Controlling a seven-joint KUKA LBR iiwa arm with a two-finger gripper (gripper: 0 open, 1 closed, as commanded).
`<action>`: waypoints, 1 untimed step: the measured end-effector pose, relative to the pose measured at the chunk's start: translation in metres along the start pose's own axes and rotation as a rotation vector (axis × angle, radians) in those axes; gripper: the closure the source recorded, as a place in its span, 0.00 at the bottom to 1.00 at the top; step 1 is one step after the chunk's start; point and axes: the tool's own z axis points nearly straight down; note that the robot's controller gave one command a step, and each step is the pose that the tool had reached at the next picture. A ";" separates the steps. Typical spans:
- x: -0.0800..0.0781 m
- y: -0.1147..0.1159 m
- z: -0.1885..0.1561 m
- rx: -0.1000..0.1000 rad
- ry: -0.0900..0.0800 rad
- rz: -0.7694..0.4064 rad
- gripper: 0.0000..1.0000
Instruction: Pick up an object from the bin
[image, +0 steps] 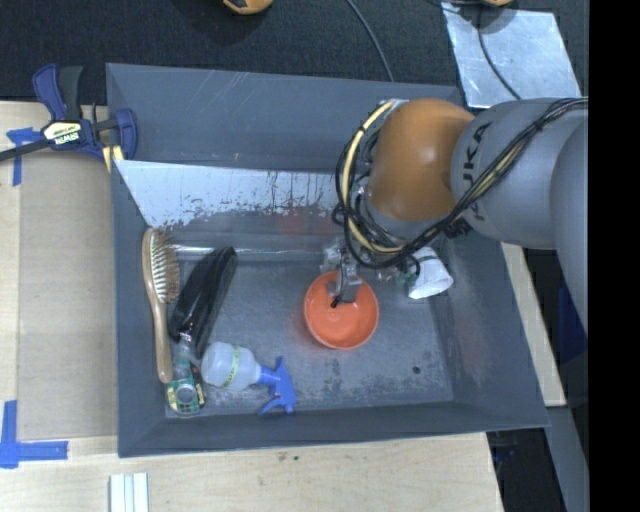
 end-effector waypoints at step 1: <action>0.010 -0.006 0.000 0.002 -0.010 -0.116 1.00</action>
Offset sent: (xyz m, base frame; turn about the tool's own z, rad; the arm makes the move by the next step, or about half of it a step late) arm -0.0104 -0.0030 0.1726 -0.0246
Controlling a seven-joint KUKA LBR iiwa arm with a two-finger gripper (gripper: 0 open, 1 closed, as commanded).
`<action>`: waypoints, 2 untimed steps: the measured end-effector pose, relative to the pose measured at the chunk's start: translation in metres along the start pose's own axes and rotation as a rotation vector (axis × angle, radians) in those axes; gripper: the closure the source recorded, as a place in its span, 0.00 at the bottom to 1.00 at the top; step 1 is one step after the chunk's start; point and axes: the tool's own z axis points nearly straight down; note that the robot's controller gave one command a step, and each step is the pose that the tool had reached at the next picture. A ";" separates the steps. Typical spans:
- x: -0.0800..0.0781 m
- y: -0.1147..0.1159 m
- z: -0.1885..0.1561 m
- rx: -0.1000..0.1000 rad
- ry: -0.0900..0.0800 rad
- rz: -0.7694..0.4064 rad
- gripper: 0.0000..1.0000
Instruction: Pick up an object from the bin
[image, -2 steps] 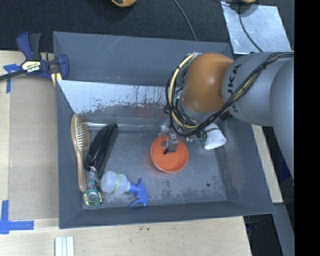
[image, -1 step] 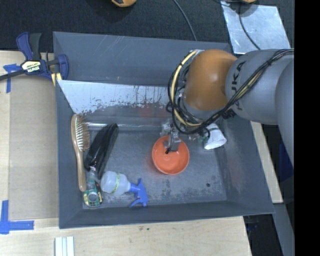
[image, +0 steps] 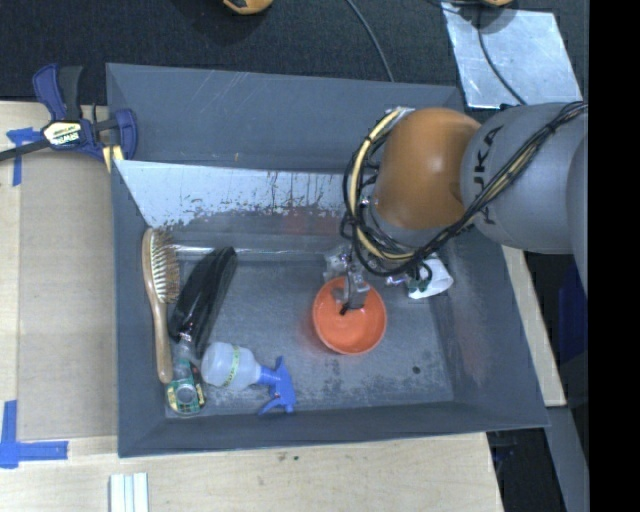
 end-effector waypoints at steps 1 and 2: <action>0.004 0.002 -0.014 -0.004 0.014 0.002 1.00; 0.009 0.004 -0.044 0.000 -0.002 -0.022 1.00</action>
Offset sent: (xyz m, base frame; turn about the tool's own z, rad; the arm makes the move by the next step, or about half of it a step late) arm -0.0450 0.0046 -0.0130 -0.2834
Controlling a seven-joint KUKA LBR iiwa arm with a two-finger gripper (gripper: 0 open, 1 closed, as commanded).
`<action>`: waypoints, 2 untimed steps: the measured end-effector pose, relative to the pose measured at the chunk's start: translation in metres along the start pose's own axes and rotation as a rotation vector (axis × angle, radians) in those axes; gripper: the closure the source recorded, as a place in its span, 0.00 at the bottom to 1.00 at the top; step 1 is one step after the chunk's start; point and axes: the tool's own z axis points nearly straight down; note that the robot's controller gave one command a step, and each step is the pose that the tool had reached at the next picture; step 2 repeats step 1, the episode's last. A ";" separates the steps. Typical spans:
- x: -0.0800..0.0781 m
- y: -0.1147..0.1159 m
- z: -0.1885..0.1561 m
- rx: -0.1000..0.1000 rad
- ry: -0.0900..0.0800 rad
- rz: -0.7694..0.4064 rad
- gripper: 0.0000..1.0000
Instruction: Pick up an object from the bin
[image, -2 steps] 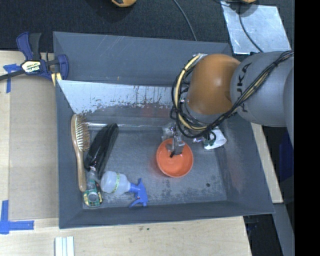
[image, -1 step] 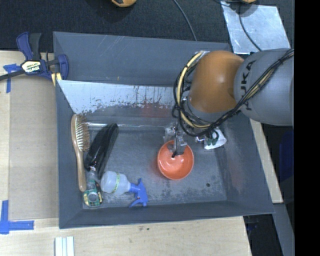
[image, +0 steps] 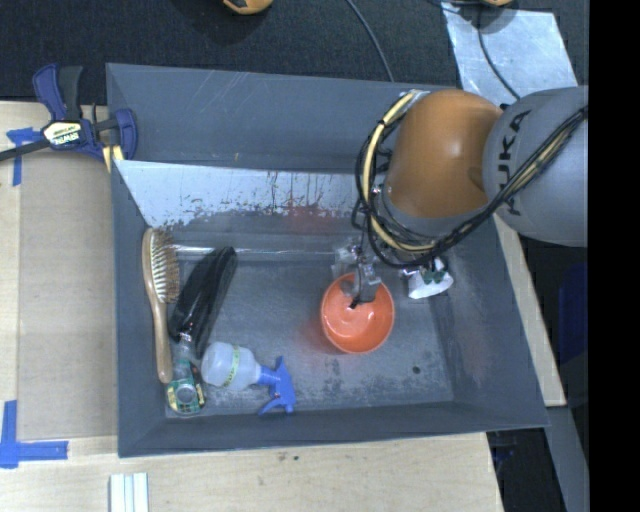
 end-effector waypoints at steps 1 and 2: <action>-0.003 -0.051 -0.045 -0.001 0.001 0.063 1.00; -0.003 -0.051 -0.045 -0.001 0.001 0.063 1.00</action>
Offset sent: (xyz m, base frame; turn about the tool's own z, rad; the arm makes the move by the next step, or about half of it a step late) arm 0.0048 0.0073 0.1383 -0.0817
